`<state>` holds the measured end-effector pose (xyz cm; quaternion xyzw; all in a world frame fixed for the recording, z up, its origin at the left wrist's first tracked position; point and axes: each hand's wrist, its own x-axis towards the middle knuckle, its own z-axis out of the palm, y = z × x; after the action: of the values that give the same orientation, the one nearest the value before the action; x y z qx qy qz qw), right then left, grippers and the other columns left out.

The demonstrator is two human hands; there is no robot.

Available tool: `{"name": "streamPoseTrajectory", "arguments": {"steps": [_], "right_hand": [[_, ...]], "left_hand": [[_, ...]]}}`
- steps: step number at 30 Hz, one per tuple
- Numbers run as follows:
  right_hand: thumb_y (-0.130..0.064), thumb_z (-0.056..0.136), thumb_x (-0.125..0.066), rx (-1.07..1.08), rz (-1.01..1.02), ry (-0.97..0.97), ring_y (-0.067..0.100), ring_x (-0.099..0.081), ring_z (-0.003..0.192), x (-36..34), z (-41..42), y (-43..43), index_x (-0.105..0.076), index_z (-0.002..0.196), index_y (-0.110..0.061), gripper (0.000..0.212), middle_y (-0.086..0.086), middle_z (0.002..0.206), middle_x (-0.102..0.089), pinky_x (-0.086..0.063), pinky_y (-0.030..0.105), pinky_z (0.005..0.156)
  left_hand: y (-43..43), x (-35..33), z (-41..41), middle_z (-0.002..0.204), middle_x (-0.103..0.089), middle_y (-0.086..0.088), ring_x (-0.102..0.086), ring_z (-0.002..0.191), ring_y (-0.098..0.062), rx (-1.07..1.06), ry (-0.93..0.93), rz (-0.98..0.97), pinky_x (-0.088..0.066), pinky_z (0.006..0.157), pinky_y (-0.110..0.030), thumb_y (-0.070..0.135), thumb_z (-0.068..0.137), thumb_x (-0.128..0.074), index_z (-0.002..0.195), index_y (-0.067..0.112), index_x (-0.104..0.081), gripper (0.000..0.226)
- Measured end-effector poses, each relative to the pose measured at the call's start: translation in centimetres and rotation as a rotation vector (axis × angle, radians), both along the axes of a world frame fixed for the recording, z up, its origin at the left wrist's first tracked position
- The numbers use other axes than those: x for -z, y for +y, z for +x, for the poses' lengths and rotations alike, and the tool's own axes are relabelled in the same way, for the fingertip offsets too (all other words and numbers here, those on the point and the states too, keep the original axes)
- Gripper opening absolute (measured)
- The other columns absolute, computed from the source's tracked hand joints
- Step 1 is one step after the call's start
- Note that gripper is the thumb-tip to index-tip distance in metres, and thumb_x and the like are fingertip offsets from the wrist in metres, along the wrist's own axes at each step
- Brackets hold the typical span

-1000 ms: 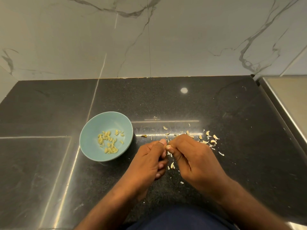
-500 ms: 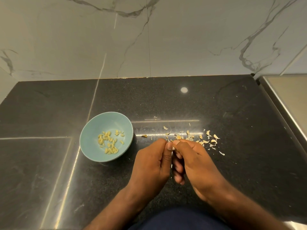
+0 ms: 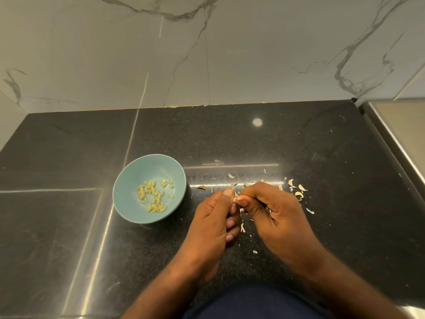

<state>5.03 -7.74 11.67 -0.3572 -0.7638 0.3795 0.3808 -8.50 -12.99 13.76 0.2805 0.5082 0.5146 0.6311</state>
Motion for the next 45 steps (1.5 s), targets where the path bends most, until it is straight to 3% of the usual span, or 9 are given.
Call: {"name": "streamPoseTrajectory", "arguments": {"steps": [4, 10, 15, 21, 24, 27, 33, 39, 45], "right_hand": [[-0.021, 0.097, -0.061, 0.031, 0.106, 0.023, 0.014, -0.066, 0.079, 0.5, 0.3, -0.1, -0.073, 0.095, -0.014, 0.014, -0.01, 0.085, -0.069, -0.053, 0.036, 0.069], [-0.013, 0.091, -0.071, 0.081, 0.125, 0.122, 0.01, -0.072, 0.093, 0.5, 0.4, -0.3, -0.075, 0.099, -0.017, 0.01, -0.011, 0.096, -0.074, -0.058, 0.031, 0.082], [-0.011, 0.088, -0.07, 0.163, -0.199, 0.345, 0.012, -0.072, 0.081, -0.5, 0.2, -1.0, -0.075, 0.096, -0.011, 0.01, -0.002, 0.089, -0.077, -0.058, 0.026, 0.075], [-0.033, 0.101, -0.057, 0.246, -0.296, 0.315, 0.017, -0.051, 0.05, -1.4, 0.9, 0.1, -0.058, 0.066, -0.009, 0.042, 0.009, 0.058, -0.058, -0.045, 0.028, 0.048], [-0.029, 0.09, -0.061, 0.128, -0.409, 0.179, 0.013, -0.063, 0.064, -1.2, 0.8, 0.0, -0.068, 0.093, -0.021, 0.012, 0.001, 0.082, -0.07, -0.051, 0.028, 0.056], [-0.032, 0.082, -0.065, -0.003, -0.539, 0.112, 0.014, -0.071, 0.081, -0.6, 0.9, 0.1, -0.063, 0.121, -0.033, 0.039, -0.006, 0.103, -0.072, -0.055, 0.026, 0.066], [-0.042, 0.088, -0.059, 0.009, -0.435, 0.052, 0.023, -0.066, 0.066, -1.0, 0.8, -0.1, -0.071, 0.083, -0.02, 0.026, 0.004, 0.072, -0.069, -0.057, 0.046, 0.063], [-0.042, 0.092, -0.052, -0.072, -0.56, 0.095, 0.017, -0.064, 0.066, -0.9, 0.5, -0.2, -0.064, 0.085, -0.023, 0.024, 0.001, 0.073, -0.065, -0.053, 0.033, 0.06], [-0.026, 0.1, -0.049, -0.102, -0.37, 0.047, 0.014, -0.062, 0.064, -0.6, 0.3, -0.6, -0.058, 0.088, -0.02, 0.016, -0.003, 0.072, -0.062, -0.053, 0.029, 0.059]], "left_hand": [[0.0, -0.3, 0.2, 0.054, -0.031, 0.005, -0.025, 0.044, -0.007, 0.012, -0.1, -0.065, -0.013, 0.052, -0.028, 0.037, 0.101, -0.041, 0.071, 0.017, -0.045, 0.037], [0.2, -0.4, 0.6, 0.055, -0.031, 0.005, -0.025, 0.043, -0.006, -0.013, -0.136, -0.064, -0.016, 0.047, -0.023, 0.04, 0.101, -0.042, 0.069, 0.018, -0.044, 0.038], [0.1, -0.2, 0.9, 0.055, -0.035, 0.004, -0.027, 0.044, -0.007, -0.027, -0.103, -0.03, -0.021, 0.045, -0.02, 0.042, 0.096, -0.045, 0.07, 0.018, -0.049, 0.035], [0.0, 0.2, 0.6, 0.059, -0.041, 0.001, -0.033, 0.049, -0.009, -0.048, 0.088, 0.041, -0.029, 0.05, -0.023, 0.045, 0.093, -0.044, 0.078, 0.012, -0.051, 0.037], [0.1, 0.4, 0.6, 0.058, -0.043, 0.001, -0.037, 0.05, -0.009, -0.056, 0.173, 0.07, -0.033, 0.049, -0.021, 0.045, 0.093, -0.043, 0.077, 0.011, -0.053, 0.039], [0.1, 0.7, 0.5, 0.056, -0.047, 0.004, -0.041, 0.051, -0.007, -0.039, 0.292, 0.11, -0.038, 0.049, -0.019, 0.045, 0.094, -0.04, 0.075, 0.014, -0.056, 0.04], [0.2, 2.0, 0.0, 0.059, -0.049, 0.009, -0.042, 0.053, -0.005, -0.065, 0.691, 0.322, -0.038, 0.05, -0.026, 0.04, 0.102, -0.041, 0.072, 0.02, -0.051, 0.037], [0.3, 2.2, -0.5, 0.07, -0.054, 0.01, -0.048, 0.056, -0.012, -0.043, 1.018, 0.447, -0.037, 0.049, -0.026, 0.049, 0.101, -0.035, 0.077, 0.028, -0.047, 0.034], [0.2, 1.3, 0.0, 0.065, -0.056, 0.022, -0.052, 0.055, -0.001, -0.06, 0.874, 0.442, -0.035, 0.053, -0.01, 0.032, 0.106, -0.041, 0.075, 0.033, -0.044, 0.032]]}}
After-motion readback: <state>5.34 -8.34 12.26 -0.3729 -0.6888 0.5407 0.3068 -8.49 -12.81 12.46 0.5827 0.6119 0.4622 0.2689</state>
